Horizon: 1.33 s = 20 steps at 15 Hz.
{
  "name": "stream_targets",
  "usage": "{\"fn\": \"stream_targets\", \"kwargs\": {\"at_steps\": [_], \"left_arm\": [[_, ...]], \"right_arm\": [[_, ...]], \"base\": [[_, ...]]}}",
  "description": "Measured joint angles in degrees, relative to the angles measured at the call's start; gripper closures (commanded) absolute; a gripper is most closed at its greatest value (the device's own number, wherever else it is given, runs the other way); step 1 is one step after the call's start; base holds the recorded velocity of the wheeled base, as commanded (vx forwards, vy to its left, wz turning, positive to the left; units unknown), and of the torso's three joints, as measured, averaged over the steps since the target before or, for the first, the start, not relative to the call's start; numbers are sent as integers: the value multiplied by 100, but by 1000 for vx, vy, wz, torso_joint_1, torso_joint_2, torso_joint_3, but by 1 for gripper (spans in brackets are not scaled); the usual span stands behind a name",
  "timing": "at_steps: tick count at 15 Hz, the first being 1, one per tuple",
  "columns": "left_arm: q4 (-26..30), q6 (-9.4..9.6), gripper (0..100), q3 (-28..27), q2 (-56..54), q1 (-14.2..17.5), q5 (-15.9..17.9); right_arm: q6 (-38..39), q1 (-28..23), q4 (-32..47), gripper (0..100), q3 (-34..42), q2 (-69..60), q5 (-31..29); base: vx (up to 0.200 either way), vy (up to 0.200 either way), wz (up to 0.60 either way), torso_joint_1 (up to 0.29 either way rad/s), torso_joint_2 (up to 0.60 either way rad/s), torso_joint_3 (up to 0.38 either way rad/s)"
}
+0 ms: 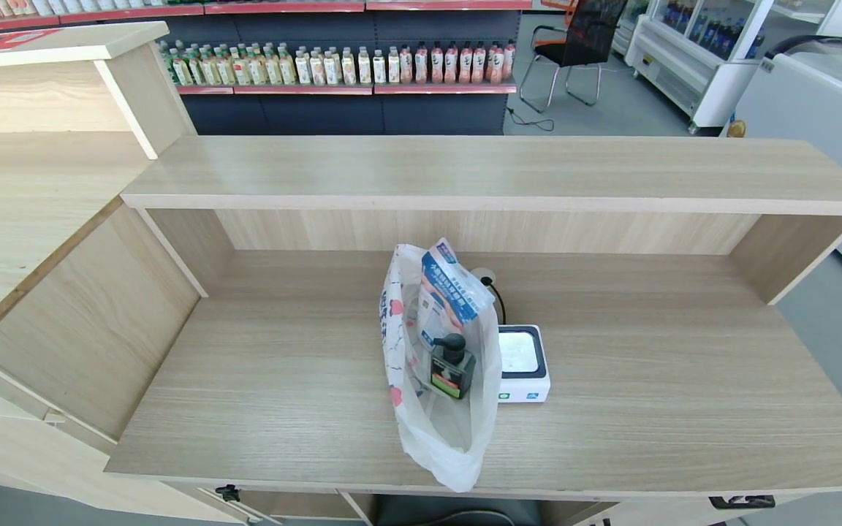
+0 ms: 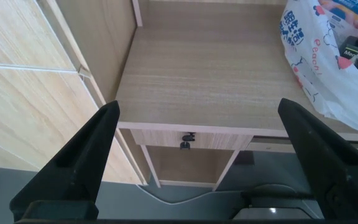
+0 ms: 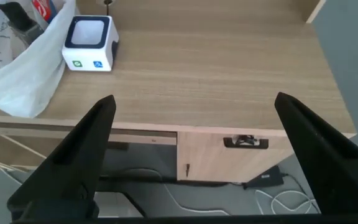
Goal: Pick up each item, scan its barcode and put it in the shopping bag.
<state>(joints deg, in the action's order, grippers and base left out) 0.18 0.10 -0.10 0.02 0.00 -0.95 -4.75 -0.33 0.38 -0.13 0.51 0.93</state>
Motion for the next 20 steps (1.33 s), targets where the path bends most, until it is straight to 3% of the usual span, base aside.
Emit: {"fn": "stream_targets", "kwargs": {"at_steps": [7,16,19,20], "left_arm": [[0,-2,0,0,0,0,0],[-2,72,0,0,0,0,2],[-2,34,0,0,0,0,2],[-2,33,0,0,0,0,2]], "right_arm": [[9,0,13,0,4,-76,0],[-4,0,20,0,4,-73,2],[-4,4,22,0,4,-73,2],[-4,0,22,100,4,-73,2]], "base": [[0,0,0,0,0,0],[0,-200,0,1,3,2],[0,0,0,0,0,0],[0,0,0,0,0,0]]}}
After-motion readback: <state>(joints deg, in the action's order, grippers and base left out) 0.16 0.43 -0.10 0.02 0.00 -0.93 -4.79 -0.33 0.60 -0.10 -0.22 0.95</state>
